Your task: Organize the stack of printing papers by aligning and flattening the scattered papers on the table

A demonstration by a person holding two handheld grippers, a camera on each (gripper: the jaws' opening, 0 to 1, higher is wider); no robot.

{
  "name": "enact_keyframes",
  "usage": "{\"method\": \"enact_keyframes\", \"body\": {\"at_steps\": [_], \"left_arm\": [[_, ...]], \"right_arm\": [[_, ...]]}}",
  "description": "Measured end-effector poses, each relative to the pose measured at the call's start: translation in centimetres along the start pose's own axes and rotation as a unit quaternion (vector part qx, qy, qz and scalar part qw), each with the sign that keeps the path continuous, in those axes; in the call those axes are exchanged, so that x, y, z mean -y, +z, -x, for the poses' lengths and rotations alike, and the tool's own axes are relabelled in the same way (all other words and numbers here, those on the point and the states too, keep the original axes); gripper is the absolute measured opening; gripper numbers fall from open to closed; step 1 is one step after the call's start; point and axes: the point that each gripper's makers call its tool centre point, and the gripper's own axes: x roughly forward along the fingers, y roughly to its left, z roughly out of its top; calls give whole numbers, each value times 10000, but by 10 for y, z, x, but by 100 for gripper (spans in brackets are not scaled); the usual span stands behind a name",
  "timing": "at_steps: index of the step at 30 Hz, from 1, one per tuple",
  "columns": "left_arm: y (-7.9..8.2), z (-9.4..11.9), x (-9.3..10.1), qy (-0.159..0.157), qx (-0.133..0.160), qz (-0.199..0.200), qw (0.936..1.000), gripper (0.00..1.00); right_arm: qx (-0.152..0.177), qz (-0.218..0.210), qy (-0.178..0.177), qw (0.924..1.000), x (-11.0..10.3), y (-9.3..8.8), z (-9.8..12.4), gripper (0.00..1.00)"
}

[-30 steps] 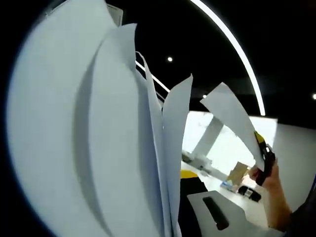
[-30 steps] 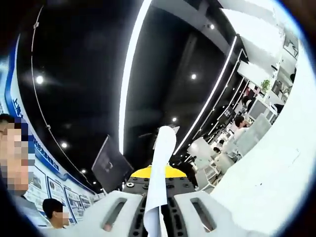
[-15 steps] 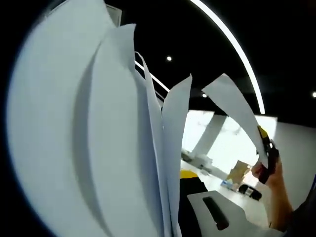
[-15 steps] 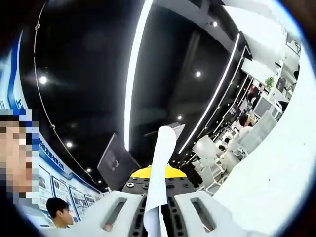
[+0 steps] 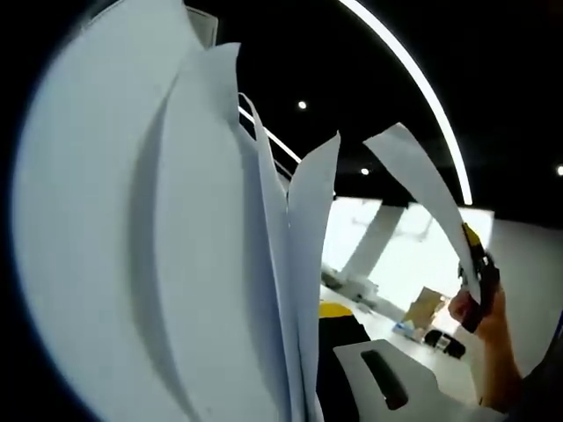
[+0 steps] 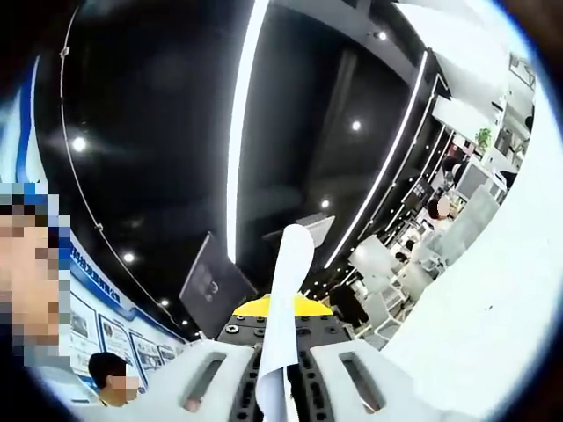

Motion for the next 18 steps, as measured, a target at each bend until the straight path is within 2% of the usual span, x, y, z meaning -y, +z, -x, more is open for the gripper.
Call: {"method": "enact_keyframes", "body": {"at_steps": [18], "left_arm": [[-1, -1, 1, -5, -3, 6, 10000, 7]], "right_arm": [[-169, -185, -142, 9996, 2, -7, 2, 0]]}}
